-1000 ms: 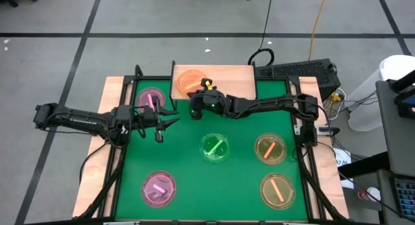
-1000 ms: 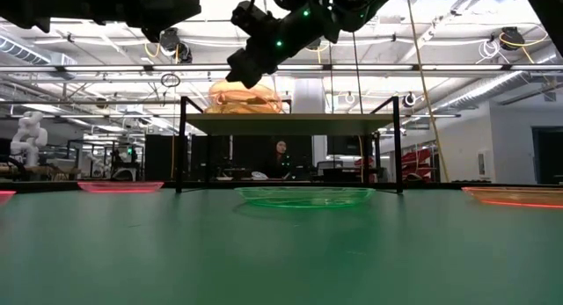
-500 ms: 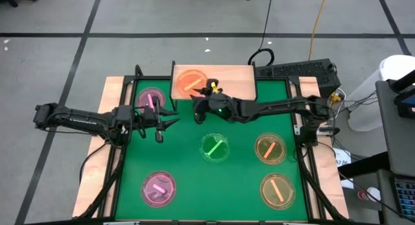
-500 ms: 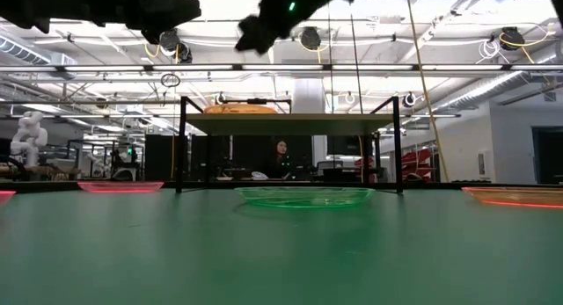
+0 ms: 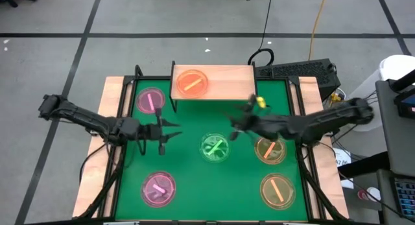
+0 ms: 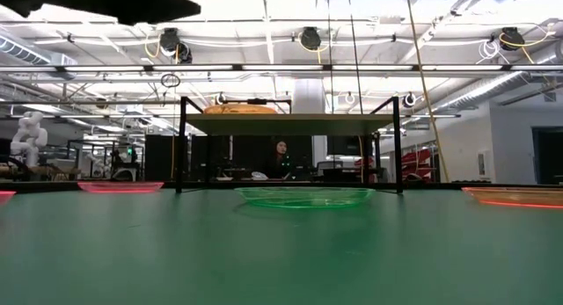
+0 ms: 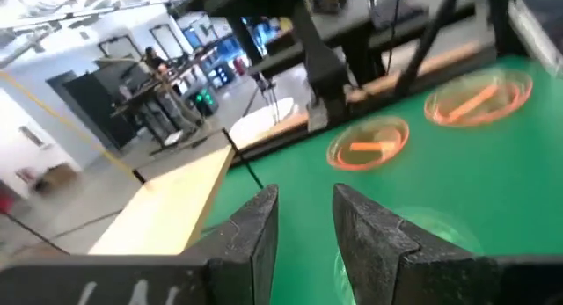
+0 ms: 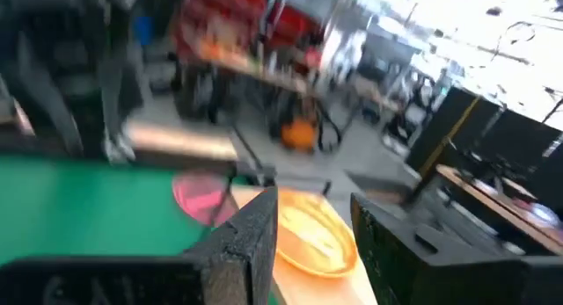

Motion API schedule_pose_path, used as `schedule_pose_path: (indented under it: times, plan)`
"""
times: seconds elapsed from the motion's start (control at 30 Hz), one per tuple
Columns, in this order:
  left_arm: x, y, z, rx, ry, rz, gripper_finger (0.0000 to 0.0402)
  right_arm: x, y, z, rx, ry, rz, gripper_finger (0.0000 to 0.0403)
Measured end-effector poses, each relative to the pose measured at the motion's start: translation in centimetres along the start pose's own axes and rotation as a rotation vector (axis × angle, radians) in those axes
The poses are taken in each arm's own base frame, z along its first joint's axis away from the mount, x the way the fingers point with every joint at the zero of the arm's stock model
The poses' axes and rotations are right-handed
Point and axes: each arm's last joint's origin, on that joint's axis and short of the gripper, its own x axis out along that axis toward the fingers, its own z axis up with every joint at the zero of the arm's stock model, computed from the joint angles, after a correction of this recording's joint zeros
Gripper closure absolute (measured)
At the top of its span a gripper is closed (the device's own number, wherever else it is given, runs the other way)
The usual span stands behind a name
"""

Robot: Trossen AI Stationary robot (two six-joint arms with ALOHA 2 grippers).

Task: Place and stack plates onto a shelf
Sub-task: Stack the green plate on top of the orange plate on the shelf

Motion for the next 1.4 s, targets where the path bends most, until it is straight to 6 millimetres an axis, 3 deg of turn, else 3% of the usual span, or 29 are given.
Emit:
schedule_pose_path:
  times: [0.23, 0.47, 0.63, 0.93, 1.13, 1.4]
  plan:
    - [3.8, -3.0, 0.6, 0.221, 0.082, -0.093, 0.0284, -6.1, -1.2, -4.0, 0.186, -0.250, 0.012, 0.0273]
    - [7.6, -7.6, -0.9, 0.332, 0.213, -0.238, 0.0284, -8.6, -2.2, -5.7, 0.225, -0.325, 0.031, 0.0273]
    - [9.0, -10.0, -1.1, 0.380, 0.262, -0.309, 0.0284, -9.1, -2.2, -5.8, 0.198, -0.331, 0.039, 0.0273]
    - [11.7, -12.5, -2.2, 0.367, 0.383, -0.485, 0.0284, -9.3, -2.4, -5.7, 0.191, -0.344, 0.041, 0.0273]
    - [13.2, -12.1, -2.0, 0.353, 0.515, -0.561, 0.0284, -9.3, -2.4, -5.7, 0.196, -0.343, 0.041, 0.0273]
    - [14.6, -11.5, -4.6, 0.326, 0.612, -0.594, 0.0284, -9.3, -2.4, -5.7, 0.207, -0.342, 0.043, 0.0273]
